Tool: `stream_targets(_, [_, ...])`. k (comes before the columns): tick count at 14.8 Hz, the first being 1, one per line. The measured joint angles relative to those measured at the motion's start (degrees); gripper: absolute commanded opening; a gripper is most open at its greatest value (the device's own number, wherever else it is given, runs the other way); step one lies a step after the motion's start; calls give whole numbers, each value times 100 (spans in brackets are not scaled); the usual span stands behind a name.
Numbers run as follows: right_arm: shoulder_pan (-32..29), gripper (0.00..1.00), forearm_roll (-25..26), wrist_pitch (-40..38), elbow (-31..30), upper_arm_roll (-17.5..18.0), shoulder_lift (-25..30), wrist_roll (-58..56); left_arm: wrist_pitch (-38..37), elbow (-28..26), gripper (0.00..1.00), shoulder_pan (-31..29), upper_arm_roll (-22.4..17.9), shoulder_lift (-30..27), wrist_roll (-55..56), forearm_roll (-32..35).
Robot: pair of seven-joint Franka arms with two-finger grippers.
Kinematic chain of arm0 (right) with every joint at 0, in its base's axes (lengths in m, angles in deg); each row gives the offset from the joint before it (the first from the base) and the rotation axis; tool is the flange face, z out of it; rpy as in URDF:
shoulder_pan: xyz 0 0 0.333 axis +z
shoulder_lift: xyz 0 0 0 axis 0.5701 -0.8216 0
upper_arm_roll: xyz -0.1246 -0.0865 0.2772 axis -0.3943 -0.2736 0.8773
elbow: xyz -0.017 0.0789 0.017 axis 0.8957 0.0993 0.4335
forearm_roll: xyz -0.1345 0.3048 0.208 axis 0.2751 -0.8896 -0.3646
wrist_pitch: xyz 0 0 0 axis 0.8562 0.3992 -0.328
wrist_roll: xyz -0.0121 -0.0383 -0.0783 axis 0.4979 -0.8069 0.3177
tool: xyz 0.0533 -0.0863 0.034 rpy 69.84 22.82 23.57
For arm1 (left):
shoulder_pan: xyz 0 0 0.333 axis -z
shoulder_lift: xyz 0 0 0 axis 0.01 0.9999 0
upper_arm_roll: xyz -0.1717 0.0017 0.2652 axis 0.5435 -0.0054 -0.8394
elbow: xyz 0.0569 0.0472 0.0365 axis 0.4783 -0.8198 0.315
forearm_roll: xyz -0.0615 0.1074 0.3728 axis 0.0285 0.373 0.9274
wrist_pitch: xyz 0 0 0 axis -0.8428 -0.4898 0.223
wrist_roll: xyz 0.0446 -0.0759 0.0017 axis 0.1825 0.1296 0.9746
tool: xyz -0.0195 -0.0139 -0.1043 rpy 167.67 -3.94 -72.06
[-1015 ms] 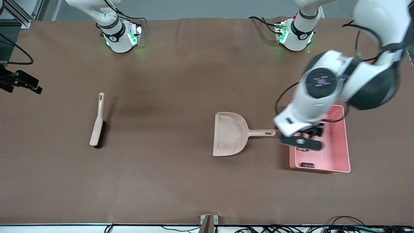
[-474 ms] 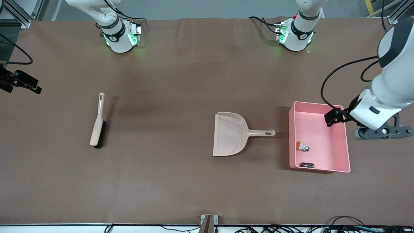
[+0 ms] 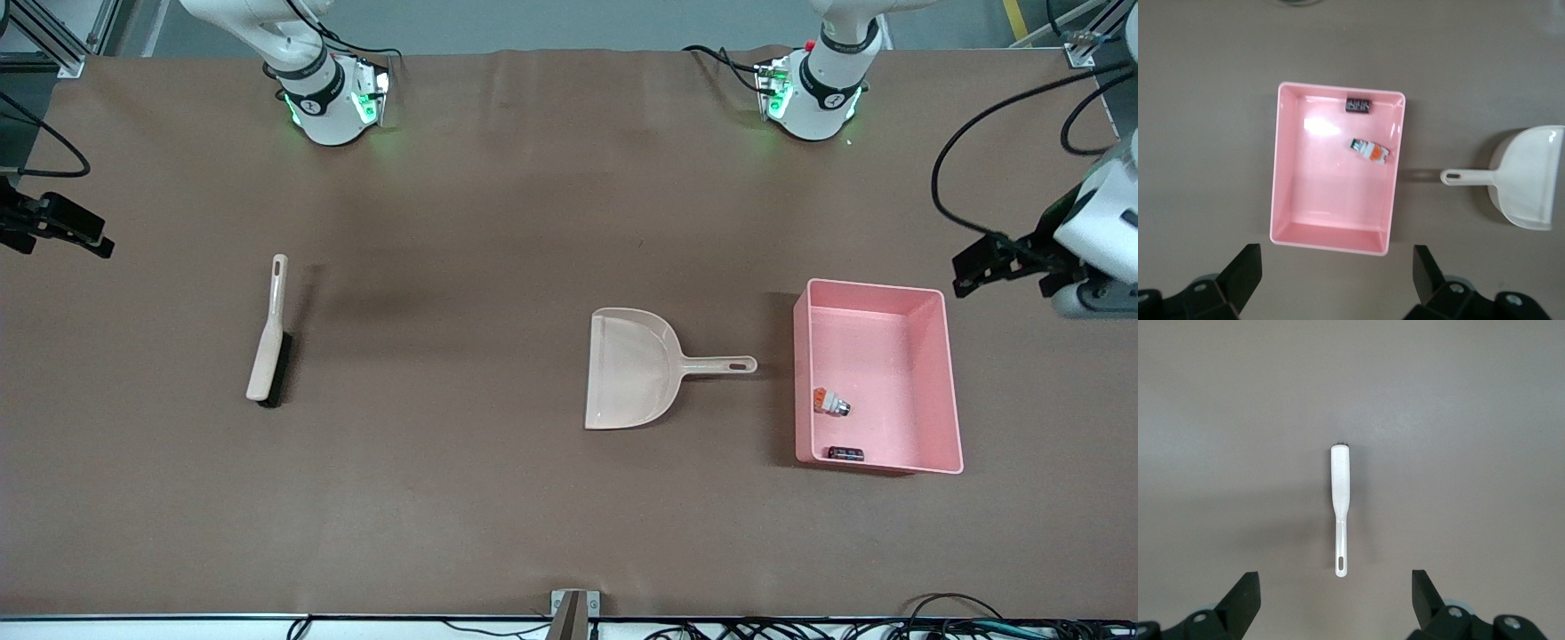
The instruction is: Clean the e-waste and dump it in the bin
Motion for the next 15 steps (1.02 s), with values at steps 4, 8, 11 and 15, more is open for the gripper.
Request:
stream_targets(4, [-1,100,-8,-7,0,-5,0,2,-1,-994,100,475,-740,-885,-184,-357])
stream_targets(8, [-2,100,-8,-11,0,-7,0,3,0,-1510,100,557,-668,-1301,-217,-295])
stream_targets(11, [-2,100,-9,-12,0,-9,0,4,0,-1552,100,611,-403,-1313,-216,7])
stream_targets(15, [-2,100,-9,-19,0,-10,0,4,5,-1552,100,575,-405,-1313,-216,15])
